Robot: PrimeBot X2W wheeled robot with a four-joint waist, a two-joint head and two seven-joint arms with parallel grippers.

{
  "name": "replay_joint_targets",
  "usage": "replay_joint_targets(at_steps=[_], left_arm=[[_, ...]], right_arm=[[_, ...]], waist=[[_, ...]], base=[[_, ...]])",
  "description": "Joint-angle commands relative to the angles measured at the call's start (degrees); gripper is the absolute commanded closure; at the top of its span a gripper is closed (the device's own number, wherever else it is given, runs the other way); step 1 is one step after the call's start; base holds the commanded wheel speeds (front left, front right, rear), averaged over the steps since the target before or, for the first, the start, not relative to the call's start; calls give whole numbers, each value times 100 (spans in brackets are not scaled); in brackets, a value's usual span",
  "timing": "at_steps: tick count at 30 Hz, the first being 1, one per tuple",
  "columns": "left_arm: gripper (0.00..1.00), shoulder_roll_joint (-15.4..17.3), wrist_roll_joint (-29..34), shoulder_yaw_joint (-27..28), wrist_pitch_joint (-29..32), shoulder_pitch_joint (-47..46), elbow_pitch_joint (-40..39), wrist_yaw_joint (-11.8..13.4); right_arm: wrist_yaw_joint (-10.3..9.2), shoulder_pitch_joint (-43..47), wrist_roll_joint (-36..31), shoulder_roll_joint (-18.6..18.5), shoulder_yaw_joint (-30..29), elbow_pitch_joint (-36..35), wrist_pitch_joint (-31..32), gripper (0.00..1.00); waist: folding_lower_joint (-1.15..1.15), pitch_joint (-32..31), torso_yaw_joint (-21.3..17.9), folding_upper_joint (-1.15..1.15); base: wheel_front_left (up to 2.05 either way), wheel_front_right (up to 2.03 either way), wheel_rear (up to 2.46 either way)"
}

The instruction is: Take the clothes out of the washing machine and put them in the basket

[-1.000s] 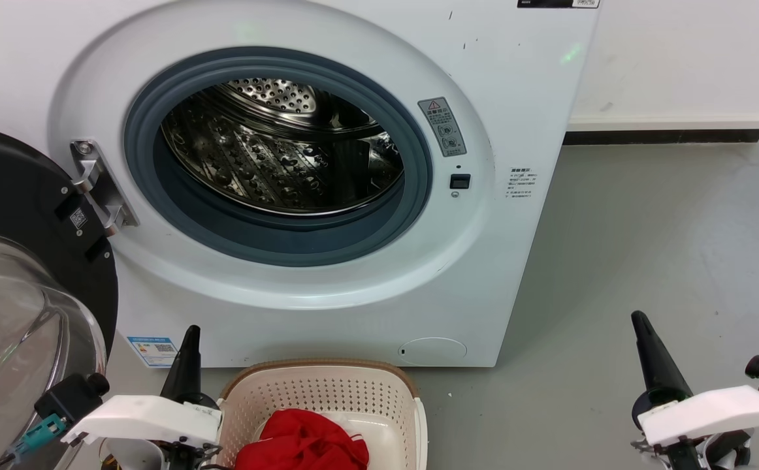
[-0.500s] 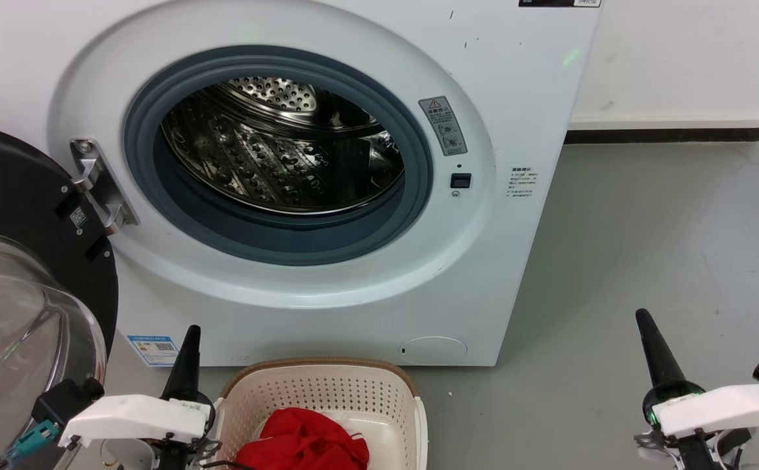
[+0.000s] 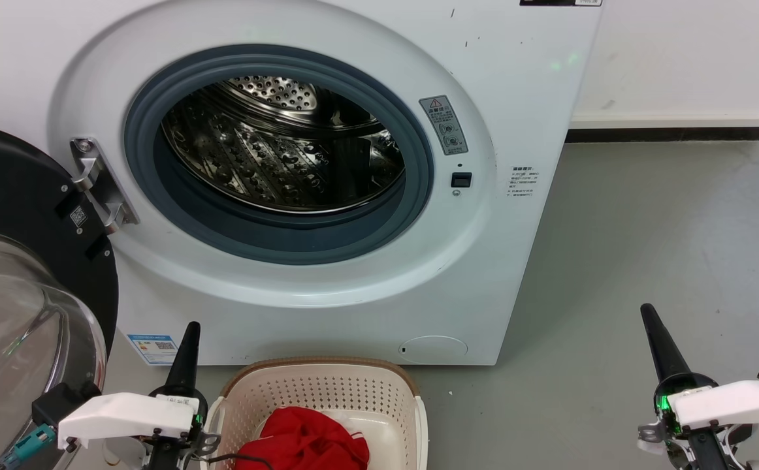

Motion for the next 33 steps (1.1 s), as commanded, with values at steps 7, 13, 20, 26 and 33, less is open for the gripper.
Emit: replay_joint_targets(at_steps=[7, 13, 20, 26, 33], left_arm=[[100, -31, -429, 69, 85, -166, 11, -60], [100, -50, -728, 105, 144, -166, 46, -90], [100, -70, -1056, 142, 212, -191, 83, -114], [100, -90, -1318, 172, 261, -216, 114, -140], [100, -110, -1615, 211, 324, -236, 149, -164]], right_arm=[[-1, -175, 484, -25, -49, 50, 75, 100], [-1, -219, 807, -20, -80, 108, 116, 100], [-1, -246, 1164, -12, -118, 167, 168, 100], [-1, -271, 1451, -4, -149, 213, 206, 100], [-1, -312, 1771, 6, -183, 267, 252, 100]], waist=[[0, 7, 3, 0], [0, 13, 5, 0], [0, 20, 8, 0], [0, 26, 11, 0], [0, 33, 14, 0]], base=[[0, 0, 0], [0, 0, 0], [0, 0, 0], [0, 0, 0], [0, 0, 0]])
